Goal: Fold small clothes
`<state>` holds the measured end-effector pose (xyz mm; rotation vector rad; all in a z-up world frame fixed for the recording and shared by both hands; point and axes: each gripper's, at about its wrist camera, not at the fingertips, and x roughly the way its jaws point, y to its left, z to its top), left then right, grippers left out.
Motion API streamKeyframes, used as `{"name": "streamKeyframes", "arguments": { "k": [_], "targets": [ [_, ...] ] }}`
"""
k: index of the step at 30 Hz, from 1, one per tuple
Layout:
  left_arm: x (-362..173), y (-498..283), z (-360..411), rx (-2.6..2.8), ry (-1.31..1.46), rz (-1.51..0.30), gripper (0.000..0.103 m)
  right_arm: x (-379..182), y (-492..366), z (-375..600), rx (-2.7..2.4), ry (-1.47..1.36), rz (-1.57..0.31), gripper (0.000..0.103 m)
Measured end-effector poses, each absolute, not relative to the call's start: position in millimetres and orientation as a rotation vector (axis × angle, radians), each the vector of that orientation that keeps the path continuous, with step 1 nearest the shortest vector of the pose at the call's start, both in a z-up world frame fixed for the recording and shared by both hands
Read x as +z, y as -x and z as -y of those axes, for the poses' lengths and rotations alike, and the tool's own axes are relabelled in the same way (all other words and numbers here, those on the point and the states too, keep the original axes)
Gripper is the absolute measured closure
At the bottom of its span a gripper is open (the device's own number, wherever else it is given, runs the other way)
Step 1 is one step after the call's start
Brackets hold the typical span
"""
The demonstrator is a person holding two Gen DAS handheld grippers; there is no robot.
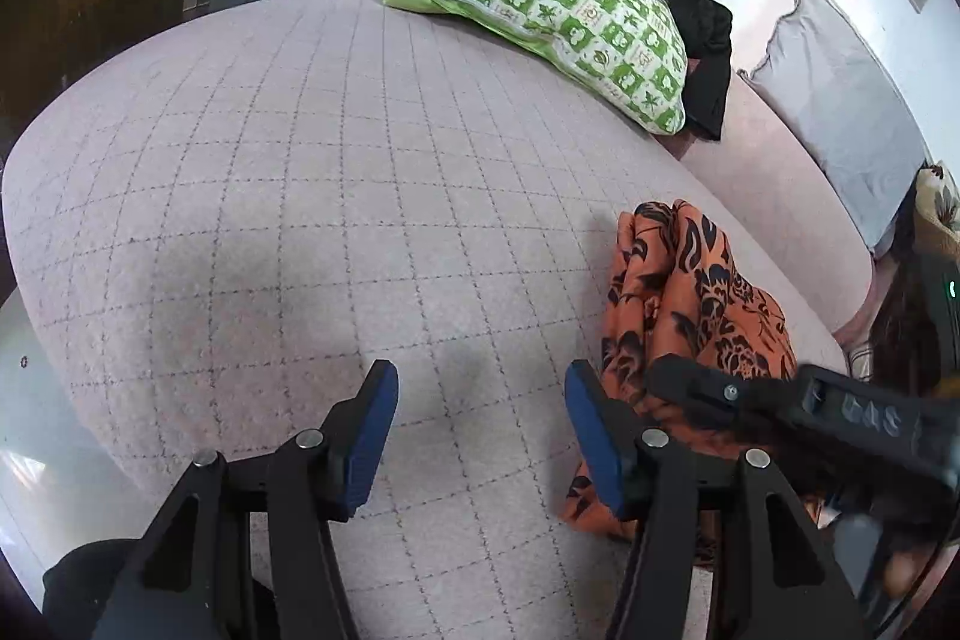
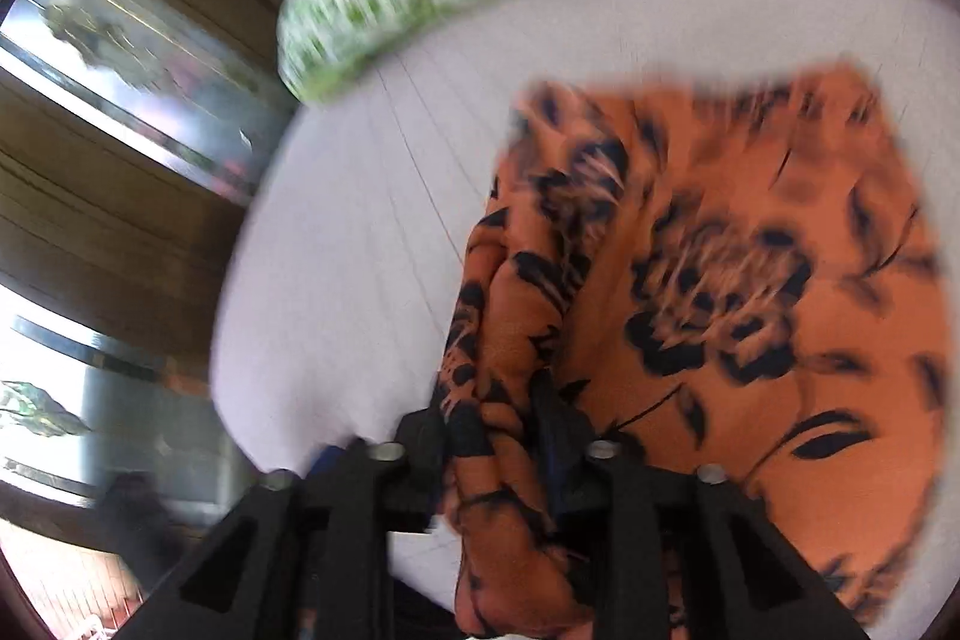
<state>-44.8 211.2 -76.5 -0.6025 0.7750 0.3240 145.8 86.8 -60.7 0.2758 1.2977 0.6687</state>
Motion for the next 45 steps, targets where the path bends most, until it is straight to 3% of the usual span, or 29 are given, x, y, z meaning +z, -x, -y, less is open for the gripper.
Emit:
{"name": "streamKeyframes", "arguments": {
  "k": [2, 10, 14, 15, 18, 21, 26, 30, 36, 39, 45],
  "targets": [
    [-74, 47, -209, 0.305, 0.606, -0.771, 0.044, -55, -139, -82, 0.741, -0.320, -1.250, 0.044],
    [-35, 36, -146, 0.031, 0.507, -0.746, 0.044, -25, -141, 17, 0.723, -0.496, -1.138, 0.033],
    [-48, 12, -125, 0.100, 0.386, -0.863, 0.046, -53, -138, 45, 0.719, -0.544, -1.205, 0.033],
    [-63, 10, -126, 0.134, 0.367, -0.922, 0.052, -60, -131, 49, 0.715, -0.549, -1.214, 0.033],
    [-111, 16, -148, 0.153, 0.519, -1.026, 0.054, -67, -125, 53, 0.751, -0.574, -1.197, 0.033],
    [-99, 16, -147, 0.134, 0.508, -1.022, 0.059, -71, -120, 54, 0.781, -0.537, -1.204, 0.033],
    [-57, 17, -144, 0.146, 0.435, -0.980, 0.060, -74, -120, 54, 0.812, -0.506, -1.182, 0.033],
    [-11, -16, -139, 0.080, 0.348, -0.873, 0.052, -78, -120, 59, 0.838, -0.539, -1.185, 0.033],
    [-45, -127, -159, 0.050, 0.361, -1.026, 0.052, -81, -119, 62, 0.859, -0.556, -1.176, 0.033],
    [-57, -151, -173, 0.027, 0.423, -1.061, 0.093, -81, -120, 64, 0.873, -0.565, -1.178, 0.033],
    [-99, -144, -202, 0.121, 0.549, -1.080, 0.088, -84, -118, 66, 0.903, -0.548, -1.180, 0.033]
  ]
}}
